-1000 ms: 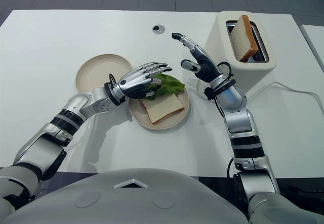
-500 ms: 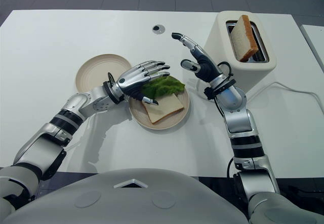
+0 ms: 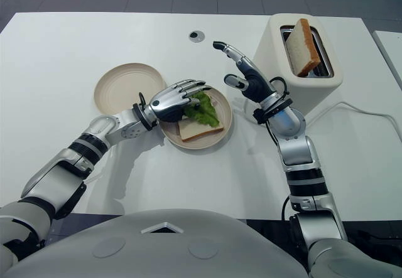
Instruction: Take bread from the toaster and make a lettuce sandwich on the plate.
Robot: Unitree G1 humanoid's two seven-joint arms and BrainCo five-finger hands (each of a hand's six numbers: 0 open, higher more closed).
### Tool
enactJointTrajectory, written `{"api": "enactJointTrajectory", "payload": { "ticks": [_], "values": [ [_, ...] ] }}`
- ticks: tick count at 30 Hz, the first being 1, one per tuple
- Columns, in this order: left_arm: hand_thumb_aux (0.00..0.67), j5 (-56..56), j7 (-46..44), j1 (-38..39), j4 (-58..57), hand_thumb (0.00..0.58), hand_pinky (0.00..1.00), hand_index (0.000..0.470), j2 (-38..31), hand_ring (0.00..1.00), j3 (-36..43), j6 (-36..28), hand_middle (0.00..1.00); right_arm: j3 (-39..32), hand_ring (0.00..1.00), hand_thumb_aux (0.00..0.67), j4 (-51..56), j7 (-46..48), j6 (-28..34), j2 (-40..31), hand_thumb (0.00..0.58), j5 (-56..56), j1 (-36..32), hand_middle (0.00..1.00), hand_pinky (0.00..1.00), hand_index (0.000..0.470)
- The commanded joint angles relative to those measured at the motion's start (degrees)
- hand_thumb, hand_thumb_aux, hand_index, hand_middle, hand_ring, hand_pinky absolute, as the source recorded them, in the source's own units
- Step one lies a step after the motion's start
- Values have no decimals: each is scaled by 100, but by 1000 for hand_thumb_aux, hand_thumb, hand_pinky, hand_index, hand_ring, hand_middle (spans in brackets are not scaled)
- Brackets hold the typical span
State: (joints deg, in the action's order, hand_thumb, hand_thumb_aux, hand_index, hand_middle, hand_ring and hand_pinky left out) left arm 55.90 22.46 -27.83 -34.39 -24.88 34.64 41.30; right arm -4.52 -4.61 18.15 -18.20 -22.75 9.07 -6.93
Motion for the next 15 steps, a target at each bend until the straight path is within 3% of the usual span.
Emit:
{"api": "enactJointTrajectory", "payload": {
  "ticks": [1, 6, 11, 12, 14, 15],
  "values": [
    [670, -193, -113, 93, 138, 580, 0, 470, -62, 0, 2, 180, 0, -36, 0, 0, 12, 38, 12, -18, 0, 36, 35, 0, 0, 0],
    [670, -611, -334, 201, 473, 580, 0, 470, -132, 0, -169, 410, 0, -36, 0, 0, 10, 35, 15, -14, 0, 37, 33, 0, 0, 0],
    [670, -484, -650, 266, 477, 580, 0, 470, -224, 0, -81, 248, 0, -36, 0, 0, -8, 34, 27, -14, 0, 45, 44, 0, 0, 0],
    [525, -408, -808, 284, 406, 553, 0, 369, -257, 0, 2, 186, 0, -35, 0, 0, -9, 35, 26, -16, 0, 46, 46, 0, 0, 0],
    [457, -372, -1058, 332, 270, 521, 0, 321, -274, 0, 88, 90, 0, -31, 0, 0, -16, 39, 25, -21, 0, 46, 51, 0, 0, 0],
    [386, -344, -1163, 352, 221, 476, 0, 271, -281, 0, 134, 47, 0, -30, 0, 0, -20, 41, 24, -24, 0, 44, 52, 0, 0, 0]
  ]
}}
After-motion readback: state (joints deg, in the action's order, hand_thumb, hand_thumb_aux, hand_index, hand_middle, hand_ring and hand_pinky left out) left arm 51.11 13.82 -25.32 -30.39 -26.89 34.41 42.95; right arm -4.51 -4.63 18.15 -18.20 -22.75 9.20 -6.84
